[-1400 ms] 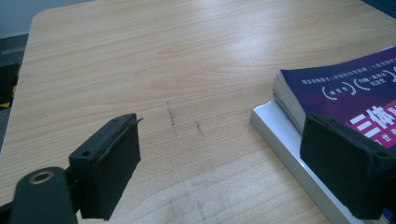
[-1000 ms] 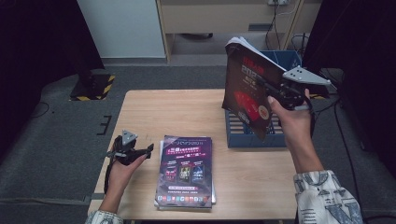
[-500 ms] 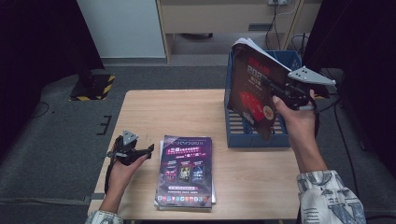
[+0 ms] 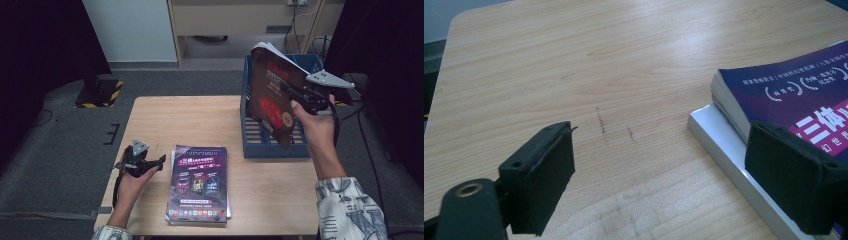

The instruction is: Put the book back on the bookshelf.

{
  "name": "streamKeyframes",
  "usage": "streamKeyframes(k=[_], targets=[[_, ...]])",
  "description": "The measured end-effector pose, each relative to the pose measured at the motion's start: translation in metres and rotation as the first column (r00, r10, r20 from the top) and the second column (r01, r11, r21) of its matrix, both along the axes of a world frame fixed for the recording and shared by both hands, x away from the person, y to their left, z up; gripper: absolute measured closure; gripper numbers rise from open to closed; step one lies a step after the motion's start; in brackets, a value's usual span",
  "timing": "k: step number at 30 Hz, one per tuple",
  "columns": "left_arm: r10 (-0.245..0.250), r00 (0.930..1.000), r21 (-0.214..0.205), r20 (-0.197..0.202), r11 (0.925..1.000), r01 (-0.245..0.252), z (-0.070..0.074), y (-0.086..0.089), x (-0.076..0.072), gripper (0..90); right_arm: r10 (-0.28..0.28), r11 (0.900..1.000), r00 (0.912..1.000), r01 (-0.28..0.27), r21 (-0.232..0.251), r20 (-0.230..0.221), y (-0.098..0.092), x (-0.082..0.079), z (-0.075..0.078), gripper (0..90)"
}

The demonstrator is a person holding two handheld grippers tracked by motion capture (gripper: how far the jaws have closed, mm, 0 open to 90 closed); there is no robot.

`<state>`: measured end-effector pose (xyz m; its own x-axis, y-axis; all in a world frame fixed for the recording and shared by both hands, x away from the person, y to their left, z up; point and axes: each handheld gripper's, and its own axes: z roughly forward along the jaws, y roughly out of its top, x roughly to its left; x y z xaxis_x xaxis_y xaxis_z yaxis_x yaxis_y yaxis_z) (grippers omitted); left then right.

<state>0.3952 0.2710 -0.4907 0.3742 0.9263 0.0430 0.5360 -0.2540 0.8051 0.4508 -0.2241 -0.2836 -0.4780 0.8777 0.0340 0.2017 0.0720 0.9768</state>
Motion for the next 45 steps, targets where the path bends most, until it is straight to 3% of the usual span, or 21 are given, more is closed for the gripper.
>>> streamKeyframes(k=[26,45], targets=[[0.0,1.0,-0.004,0.003,1.0,0.0,0.0,0.0,0.0,12.0,-0.098,0.9951,0.9947,0.098,-0.002,-0.03,0.02,0.039,-0.018,86.8],[0.006,1.0,-0.024,0.004,0.9997,-0.006,0.001,0.002,0.0,12.0,-0.117,0.9931,0.9923,0.117,0.004,-0.04,0.037,0.059,-0.029,86.7]])
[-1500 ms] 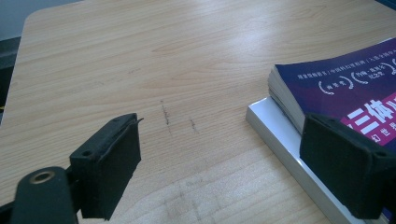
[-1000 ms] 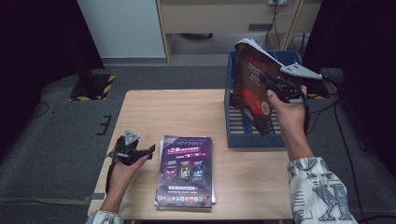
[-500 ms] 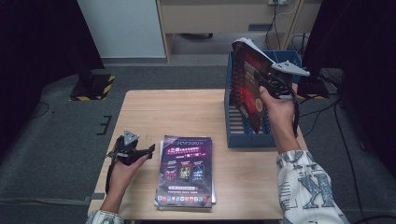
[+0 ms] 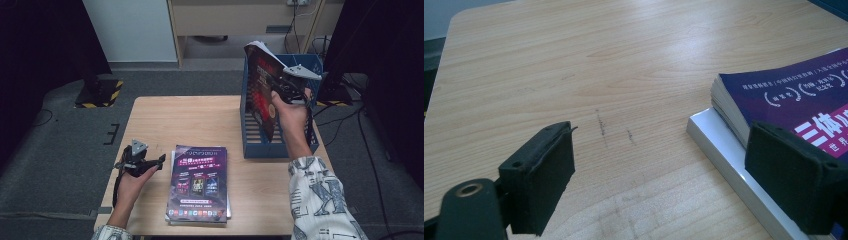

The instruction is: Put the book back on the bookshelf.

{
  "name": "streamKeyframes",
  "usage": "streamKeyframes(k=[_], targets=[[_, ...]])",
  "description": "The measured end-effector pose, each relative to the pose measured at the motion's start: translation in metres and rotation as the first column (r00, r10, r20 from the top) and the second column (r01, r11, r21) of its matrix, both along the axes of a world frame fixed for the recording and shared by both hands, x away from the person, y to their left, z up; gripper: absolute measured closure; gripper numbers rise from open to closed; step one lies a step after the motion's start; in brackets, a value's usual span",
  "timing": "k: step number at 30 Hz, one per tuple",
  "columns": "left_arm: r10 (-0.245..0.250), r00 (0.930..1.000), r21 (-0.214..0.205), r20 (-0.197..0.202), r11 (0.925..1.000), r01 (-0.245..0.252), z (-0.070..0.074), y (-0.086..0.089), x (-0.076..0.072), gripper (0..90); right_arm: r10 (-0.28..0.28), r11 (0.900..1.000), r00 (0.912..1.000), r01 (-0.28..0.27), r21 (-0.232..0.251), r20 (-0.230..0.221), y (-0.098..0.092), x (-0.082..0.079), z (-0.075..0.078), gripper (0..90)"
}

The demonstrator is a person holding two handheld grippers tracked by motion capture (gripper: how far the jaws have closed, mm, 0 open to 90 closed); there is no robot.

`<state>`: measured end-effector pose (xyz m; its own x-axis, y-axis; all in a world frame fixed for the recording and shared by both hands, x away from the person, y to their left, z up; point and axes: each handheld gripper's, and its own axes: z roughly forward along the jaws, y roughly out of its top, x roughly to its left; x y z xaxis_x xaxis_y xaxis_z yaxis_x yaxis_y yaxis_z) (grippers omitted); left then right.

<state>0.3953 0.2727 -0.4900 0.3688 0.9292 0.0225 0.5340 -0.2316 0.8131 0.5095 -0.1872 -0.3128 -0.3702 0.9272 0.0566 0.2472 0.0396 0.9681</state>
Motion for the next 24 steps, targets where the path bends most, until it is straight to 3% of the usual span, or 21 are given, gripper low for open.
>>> streamKeyframes(k=[24], targets=[[0.005,1.0,-0.003,0.004,1.0,-0.005,0.0007,0.0009,0.0,12.1,-0.015,0.9998,0.9999,0.014,0.014,0.008,0.0056,-0.002,-0.002,86.7]])
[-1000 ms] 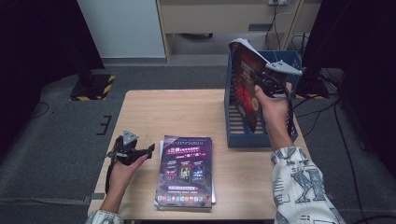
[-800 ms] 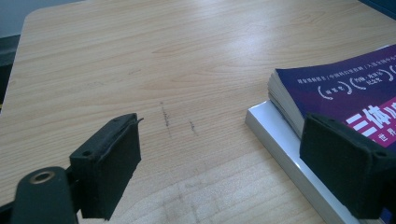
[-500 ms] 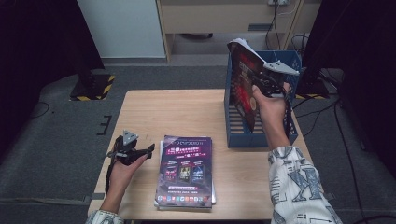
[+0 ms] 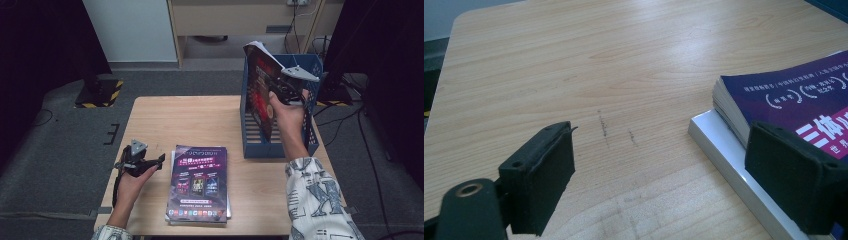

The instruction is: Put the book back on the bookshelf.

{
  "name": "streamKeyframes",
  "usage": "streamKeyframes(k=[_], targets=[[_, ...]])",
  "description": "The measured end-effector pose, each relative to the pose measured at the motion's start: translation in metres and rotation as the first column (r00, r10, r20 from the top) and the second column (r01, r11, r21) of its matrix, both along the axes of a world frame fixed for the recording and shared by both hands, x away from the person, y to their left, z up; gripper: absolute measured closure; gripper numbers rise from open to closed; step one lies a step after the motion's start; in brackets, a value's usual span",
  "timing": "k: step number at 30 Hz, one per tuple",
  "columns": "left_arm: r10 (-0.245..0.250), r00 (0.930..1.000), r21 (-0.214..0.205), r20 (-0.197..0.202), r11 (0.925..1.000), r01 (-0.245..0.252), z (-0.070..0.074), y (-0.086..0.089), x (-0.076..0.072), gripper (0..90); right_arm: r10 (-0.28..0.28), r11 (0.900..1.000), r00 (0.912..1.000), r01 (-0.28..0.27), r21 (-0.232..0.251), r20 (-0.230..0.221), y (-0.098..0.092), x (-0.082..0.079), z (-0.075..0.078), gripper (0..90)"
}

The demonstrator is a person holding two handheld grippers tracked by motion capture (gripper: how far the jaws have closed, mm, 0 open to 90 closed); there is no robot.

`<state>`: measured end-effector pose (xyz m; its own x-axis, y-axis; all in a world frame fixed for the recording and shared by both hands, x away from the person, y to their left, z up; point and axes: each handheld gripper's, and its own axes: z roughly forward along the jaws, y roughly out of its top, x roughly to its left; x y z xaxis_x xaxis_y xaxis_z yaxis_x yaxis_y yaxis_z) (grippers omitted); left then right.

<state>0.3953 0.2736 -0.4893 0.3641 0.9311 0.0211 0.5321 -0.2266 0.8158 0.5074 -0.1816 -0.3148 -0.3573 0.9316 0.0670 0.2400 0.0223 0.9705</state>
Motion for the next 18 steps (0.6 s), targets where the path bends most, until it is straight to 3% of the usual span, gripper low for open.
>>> streamKeyframes(k=[18], targets=[[-0.002,1.0,0.001,0.001,1.0,0.002,0.0002,-0.0004,0.0,12.0,-0.021,0.9997,0.9997,0.021,0.013,0.013,0.0037,0.0016,-0.0062,86.7]])
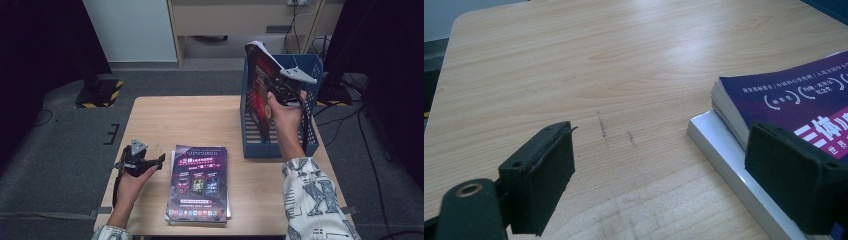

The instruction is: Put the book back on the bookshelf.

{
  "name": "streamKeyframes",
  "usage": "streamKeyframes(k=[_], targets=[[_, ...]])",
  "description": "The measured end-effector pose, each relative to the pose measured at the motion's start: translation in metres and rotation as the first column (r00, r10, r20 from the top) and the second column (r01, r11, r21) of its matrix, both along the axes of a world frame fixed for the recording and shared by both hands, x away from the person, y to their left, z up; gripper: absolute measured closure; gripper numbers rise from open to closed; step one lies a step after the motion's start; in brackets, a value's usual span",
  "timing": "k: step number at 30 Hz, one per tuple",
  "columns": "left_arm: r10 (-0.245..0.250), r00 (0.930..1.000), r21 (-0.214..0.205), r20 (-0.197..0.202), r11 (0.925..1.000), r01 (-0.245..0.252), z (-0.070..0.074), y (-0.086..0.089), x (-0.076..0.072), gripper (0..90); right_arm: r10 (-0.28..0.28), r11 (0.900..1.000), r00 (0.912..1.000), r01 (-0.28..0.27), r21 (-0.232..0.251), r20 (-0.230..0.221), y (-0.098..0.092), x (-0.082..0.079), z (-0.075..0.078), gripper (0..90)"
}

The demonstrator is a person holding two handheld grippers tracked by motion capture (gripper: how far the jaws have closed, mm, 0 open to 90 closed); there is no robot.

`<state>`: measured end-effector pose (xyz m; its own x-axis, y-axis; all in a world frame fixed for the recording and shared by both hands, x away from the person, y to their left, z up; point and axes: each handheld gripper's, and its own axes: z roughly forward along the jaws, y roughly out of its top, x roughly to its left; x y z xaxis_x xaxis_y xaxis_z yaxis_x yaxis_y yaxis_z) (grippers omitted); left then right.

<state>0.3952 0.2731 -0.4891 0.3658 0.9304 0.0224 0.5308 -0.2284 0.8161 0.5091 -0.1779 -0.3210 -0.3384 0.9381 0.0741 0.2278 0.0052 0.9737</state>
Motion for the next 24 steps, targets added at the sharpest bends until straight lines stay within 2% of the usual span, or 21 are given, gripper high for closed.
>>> streamKeyframes(k=[24], targets=[[-0.005,1.0,0.01,-0.001,0.9999,0.005,-0.001,-0.002,0.001,12.1,-0.047,0.9987,0.9987,0.047,0.019,0.019,0.006,0.001,-0.022,86.7]])
